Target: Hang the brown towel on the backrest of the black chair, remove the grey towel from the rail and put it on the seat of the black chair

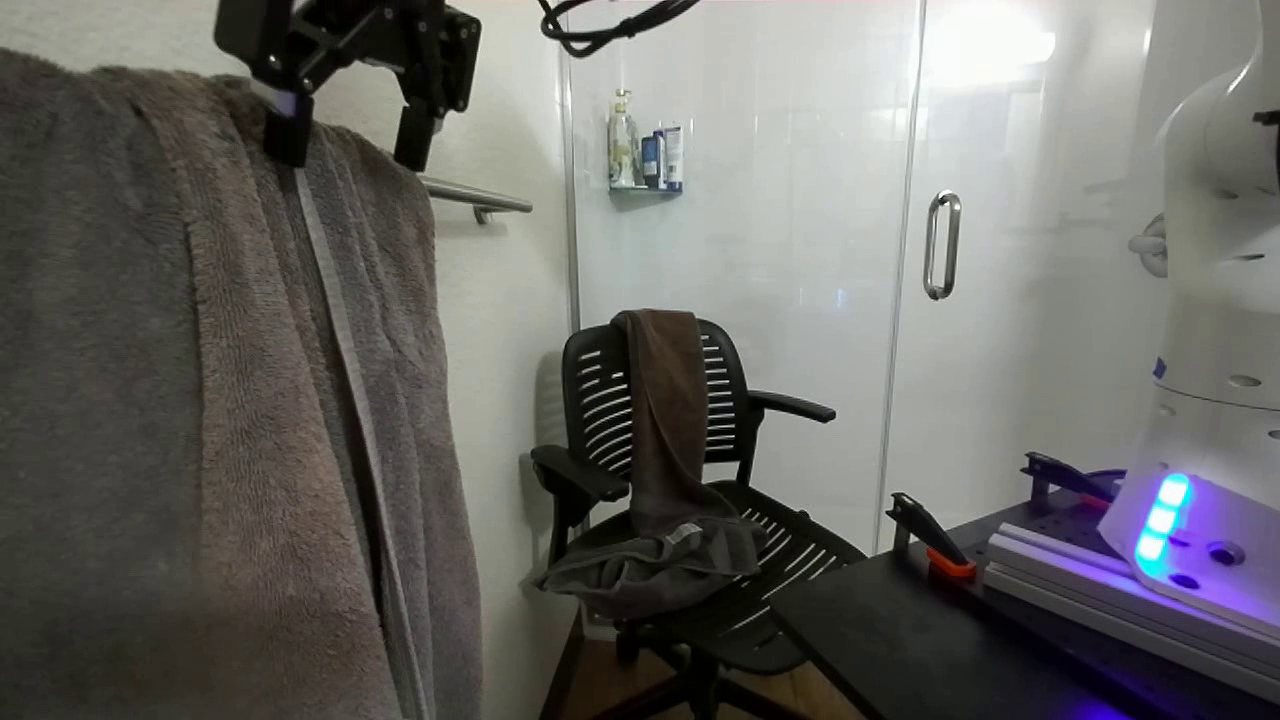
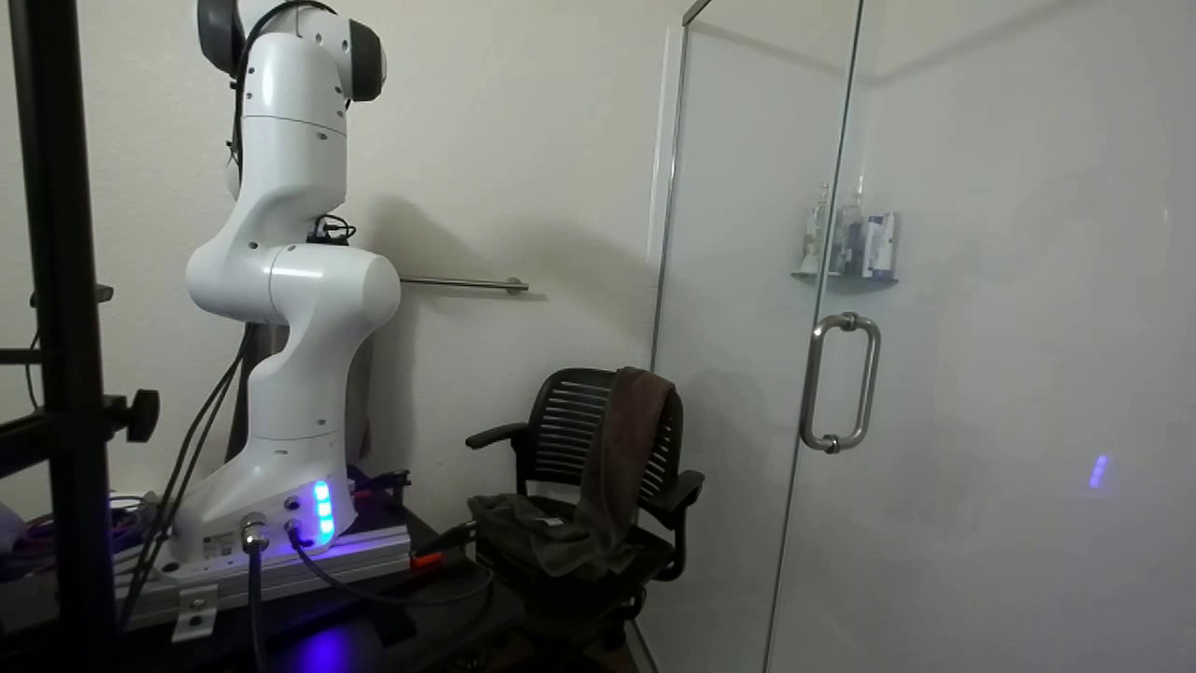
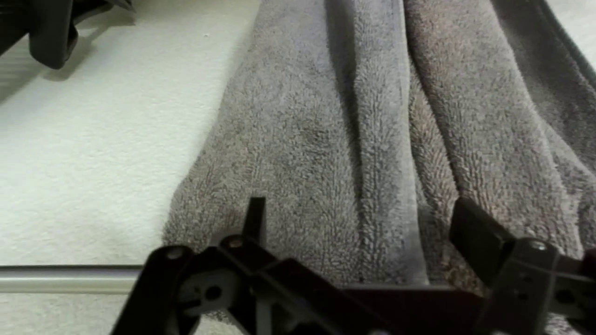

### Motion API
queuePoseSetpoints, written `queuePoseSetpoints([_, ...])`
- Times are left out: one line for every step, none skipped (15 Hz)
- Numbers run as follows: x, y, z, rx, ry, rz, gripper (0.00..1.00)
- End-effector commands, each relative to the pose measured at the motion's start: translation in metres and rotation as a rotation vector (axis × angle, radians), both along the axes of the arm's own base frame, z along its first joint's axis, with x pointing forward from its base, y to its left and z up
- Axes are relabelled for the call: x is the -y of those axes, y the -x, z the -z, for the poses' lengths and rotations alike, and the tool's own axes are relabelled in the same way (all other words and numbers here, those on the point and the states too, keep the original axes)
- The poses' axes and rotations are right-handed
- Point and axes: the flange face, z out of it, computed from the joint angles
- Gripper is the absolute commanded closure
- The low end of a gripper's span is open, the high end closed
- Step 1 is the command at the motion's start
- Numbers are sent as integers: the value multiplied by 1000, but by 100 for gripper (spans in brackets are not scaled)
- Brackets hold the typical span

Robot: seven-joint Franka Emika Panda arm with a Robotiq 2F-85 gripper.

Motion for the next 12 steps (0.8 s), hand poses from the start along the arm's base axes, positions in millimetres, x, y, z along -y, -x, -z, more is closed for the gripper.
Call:
queuePoseSetpoints([2, -11, 15, 8, -16, 37, 0])
queuePoseSetpoints([2, -13, 18, -1, -30, 52, 0])
queuePoseSetpoints([1, -16, 21, -9, -40, 62, 0])
queuePoseSetpoints([0, -16, 23, -15, -54, 61, 25])
queuePoseSetpoints([-2, -17, 24, -15, -60, 61, 26])
queuePoseSetpoints([-2, -18, 25, -9, -62, 60, 34])
queuePoseSetpoints([-3, -18, 25, -11, -74, 55, 40])
queuePoseSetpoints([-4, -17, 24, -6, -81, 53, 48])
queuePoseSetpoints([-4, -17, 23, 1, -83, 53, 55])
queuePoseSetpoints([-4, -16, 23, 3, -90, 49, 62])
queuePoseSetpoints([-4, -15, 21, 6, -100, 48, 70])
queuePoseSetpoints([-4, -14, 21, 12, -104, 48, 76])
